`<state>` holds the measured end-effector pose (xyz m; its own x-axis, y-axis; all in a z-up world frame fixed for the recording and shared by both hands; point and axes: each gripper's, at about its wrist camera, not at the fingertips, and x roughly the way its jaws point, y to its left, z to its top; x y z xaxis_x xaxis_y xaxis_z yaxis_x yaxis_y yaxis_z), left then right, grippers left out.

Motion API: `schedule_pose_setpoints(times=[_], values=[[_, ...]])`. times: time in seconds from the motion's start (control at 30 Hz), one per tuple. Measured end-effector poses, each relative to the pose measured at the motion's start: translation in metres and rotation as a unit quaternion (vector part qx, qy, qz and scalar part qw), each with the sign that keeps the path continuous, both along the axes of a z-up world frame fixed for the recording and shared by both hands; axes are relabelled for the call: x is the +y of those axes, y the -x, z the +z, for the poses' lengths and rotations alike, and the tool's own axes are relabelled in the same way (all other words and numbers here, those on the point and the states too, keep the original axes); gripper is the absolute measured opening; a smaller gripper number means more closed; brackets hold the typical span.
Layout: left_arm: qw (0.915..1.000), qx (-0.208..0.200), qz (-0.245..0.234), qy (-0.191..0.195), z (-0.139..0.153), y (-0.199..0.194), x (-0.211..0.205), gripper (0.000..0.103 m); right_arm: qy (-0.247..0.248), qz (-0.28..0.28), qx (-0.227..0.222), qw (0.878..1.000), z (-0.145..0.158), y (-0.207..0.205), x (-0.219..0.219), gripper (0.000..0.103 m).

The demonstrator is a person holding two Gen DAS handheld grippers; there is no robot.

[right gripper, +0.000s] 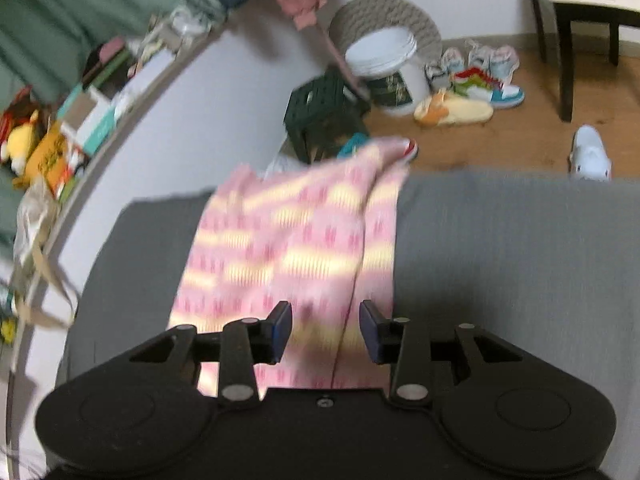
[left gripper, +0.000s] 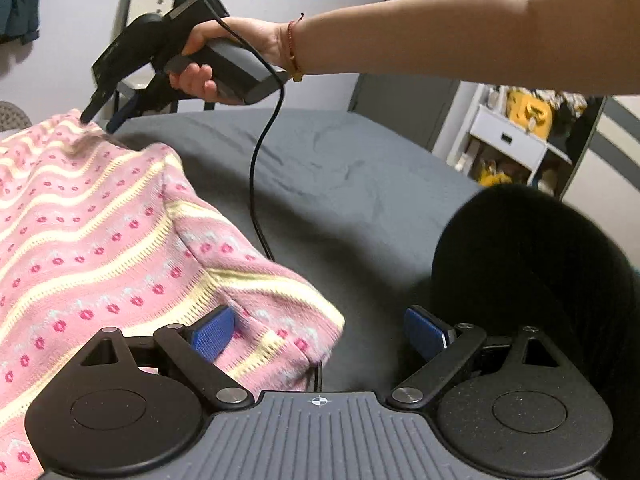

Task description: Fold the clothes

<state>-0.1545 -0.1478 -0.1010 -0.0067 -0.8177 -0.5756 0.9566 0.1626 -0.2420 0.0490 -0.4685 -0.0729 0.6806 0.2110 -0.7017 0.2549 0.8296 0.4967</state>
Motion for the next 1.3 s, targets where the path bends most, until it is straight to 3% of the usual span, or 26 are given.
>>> schedule_pose_setpoints(times=[0.1,0.17,0.27,0.33,0.43,0.5,0.57,0.6,0.63,0.67,0.87,1.0,1.13,1.27,1.3], values=[[1.0,0.004,0.002,-0.003,0.001,0.002,0.0,0.093,0.006,0.012,0.002,1.0,-0.001,0.016,0.011,0.015],[0.9999,0.011,0.003,-0.004,0.001,0.0,0.001,0.093,0.01,0.02,0.004,1.0,-0.002,0.026,0.018,0.009],[0.9997,0.025,-0.005,-0.005,0.003,0.001,0.002,0.093,0.012,0.024,0.001,1.0,-0.002,0.043,0.026,0.009],[0.9993,0.036,-0.009,-0.008,0.001,0.0,0.002,0.093,-0.018,-0.009,-0.008,1.0,-0.001,0.056,0.015,0.008],[0.9984,0.053,-0.015,-0.008,-0.001,-0.003,0.002,0.093,-0.005,-0.032,0.042,0.999,-0.017,0.061,0.009,0.008],[0.9983,0.055,-0.018,-0.011,-0.002,-0.005,0.002,0.093,-0.029,-0.049,0.047,0.997,-0.022,0.065,0.003,0.008],[0.9981,0.056,-0.02,-0.012,-0.001,-0.006,0.002,0.093,-0.034,-0.054,0.039,0.997,-0.017,0.062,0.001,0.011],[0.998,0.059,-0.02,-0.012,-0.002,-0.006,0.002,0.093,-0.029,-0.054,0.033,0.998,-0.013,0.06,0.001,0.02],[0.9977,0.063,-0.021,-0.012,-0.002,-0.007,0.003,0.093,-0.026,-0.056,0.026,0.998,-0.009,0.055,-0.001,0.034],[0.9975,0.067,-0.021,-0.012,-0.003,-0.007,0.002,0.093,-0.024,-0.06,0.017,0.998,-0.006,0.043,-0.005,0.038],[0.9966,0.078,-0.023,-0.013,-0.008,-0.009,-0.003,0.093,-0.013,-0.087,-0.027,0.996,0.013,-0.027,-0.026,0.04],[0.9964,0.079,-0.026,-0.013,-0.012,-0.011,-0.005,0.093,0.056,-0.086,0.025,0.994,-0.006,-0.087,-0.028,0.042],[0.9963,0.081,-0.028,-0.01,-0.016,-0.012,-0.008,0.092,0.08,-0.073,0.05,0.993,-0.026,-0.122,-0.026,0.046],[0.9961,0.083,-0.029,-0.008,-0.019,-0.01,-0.01,0.092,0.079,-0.049,0.061,0.994,-0.04,-0.134,-0.019,0.04],[0.996,0.083,-0.029,-0.008,-0.02,-0.01,-0.009,0.092,0.081,-0.041,0.059,0.994,-0.04,-0.136,-0.016,0.024]])
